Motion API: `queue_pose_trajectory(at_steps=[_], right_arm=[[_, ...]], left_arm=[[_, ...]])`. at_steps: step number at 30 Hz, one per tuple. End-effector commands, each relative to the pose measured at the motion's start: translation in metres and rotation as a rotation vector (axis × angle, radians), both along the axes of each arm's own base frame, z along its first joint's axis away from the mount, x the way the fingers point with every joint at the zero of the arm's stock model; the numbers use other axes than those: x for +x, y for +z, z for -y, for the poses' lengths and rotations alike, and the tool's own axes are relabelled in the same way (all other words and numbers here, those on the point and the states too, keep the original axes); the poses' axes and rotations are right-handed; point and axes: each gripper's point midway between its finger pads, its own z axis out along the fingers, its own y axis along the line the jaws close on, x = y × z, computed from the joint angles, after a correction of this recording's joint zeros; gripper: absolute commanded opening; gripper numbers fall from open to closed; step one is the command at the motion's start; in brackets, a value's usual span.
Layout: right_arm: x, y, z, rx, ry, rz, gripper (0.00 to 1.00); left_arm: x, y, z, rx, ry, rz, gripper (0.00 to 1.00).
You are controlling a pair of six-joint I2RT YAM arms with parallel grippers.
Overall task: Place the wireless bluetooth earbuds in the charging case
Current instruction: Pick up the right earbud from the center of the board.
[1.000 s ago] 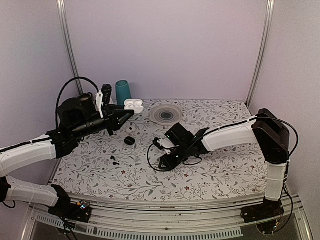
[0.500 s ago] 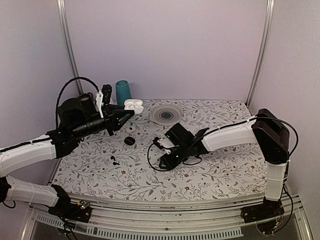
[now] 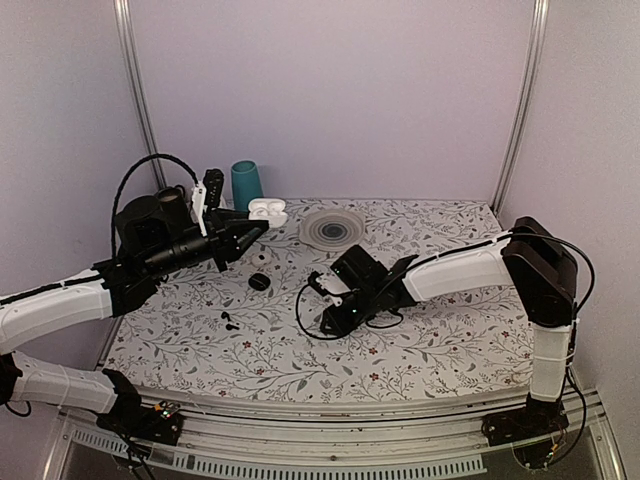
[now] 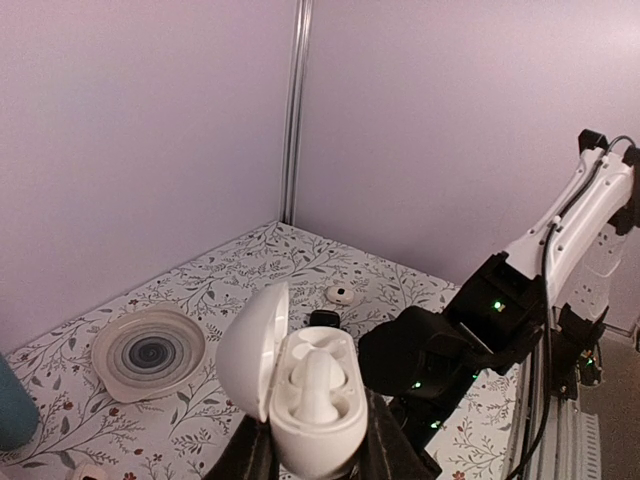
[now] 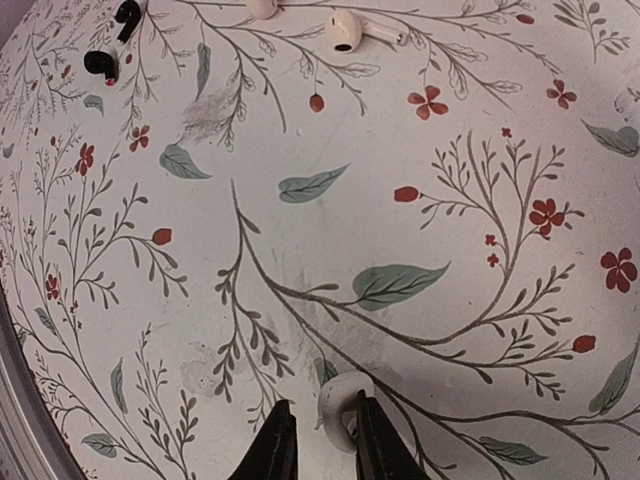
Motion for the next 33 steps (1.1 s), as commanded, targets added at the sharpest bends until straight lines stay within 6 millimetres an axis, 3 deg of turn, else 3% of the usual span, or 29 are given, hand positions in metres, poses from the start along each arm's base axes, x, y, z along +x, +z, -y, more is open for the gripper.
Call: queue_pose_trajectory(at_steps=[1, 13, 33], right_arm=[[0.008, -0.008, 0.001, -0.024, -0.013, 0.013, 0.21], [0.012, -0.011, 0.004, -0.04, -0.025, 0.021, 0.13], [0.01, -0.017, 0.008, -0.056, -0.013, 0.014, 0.17]], left_arm=[[0.002, 0.013, -0.006, -0.02, 0.017, 0.027, 0.0], [0.001, 0.015, -0.007, -0.02, 0.02, 0.03, 0.0], [0.002, 0.016, -0.005, -0.018, 0.015, 0.033, 0.0]])
